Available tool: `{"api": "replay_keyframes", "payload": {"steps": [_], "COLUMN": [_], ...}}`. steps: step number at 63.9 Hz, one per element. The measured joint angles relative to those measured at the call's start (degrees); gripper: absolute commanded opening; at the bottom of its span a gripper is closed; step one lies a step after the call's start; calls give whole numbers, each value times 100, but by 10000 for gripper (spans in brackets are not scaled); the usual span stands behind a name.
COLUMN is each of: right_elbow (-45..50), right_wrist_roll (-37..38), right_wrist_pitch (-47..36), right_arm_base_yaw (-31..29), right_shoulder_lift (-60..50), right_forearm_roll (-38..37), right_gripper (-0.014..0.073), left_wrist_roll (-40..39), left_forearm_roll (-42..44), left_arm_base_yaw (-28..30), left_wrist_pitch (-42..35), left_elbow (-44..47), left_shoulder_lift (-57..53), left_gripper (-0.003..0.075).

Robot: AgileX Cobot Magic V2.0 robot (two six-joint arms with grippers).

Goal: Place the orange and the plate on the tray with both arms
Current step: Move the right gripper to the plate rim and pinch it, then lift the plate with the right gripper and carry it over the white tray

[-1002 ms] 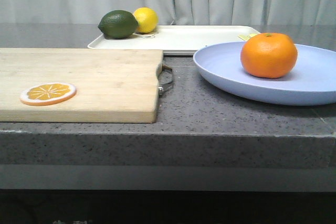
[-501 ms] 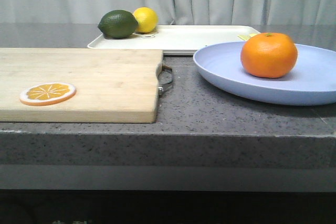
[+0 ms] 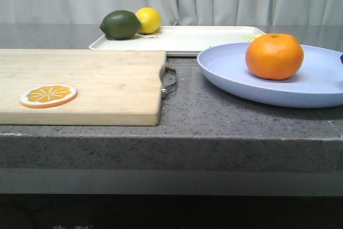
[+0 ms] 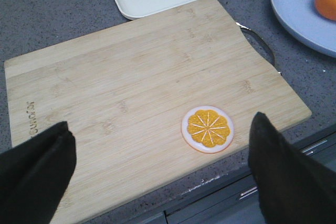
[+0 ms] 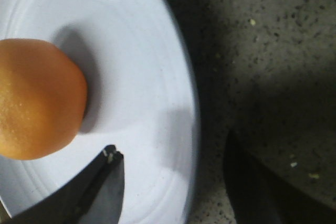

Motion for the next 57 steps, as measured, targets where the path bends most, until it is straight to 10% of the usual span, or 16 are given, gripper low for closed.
{"api": "replay_keyframes", "payload": {"steps": [44,57], "right_elbow": [0,20], "right_wrist_roll": [-14,-26], "right_wrist_pitch": [-50,-23], "right_arm_base_yaw": [11,22], "right_shoulder_lift": [111,123], "right_forearm_roll": [-6,-43], "right_gripper": [-57,-66], "left_wrist_roll": [0,0], "left_forearm_roll": [21,31], "left_arm_base_yaw": [0,0], "left_wrist_pitch": [0,0], "left_elbow": [0,0], "left_shoulder_lift": [0,0], "left_gripper": [642,642]}}
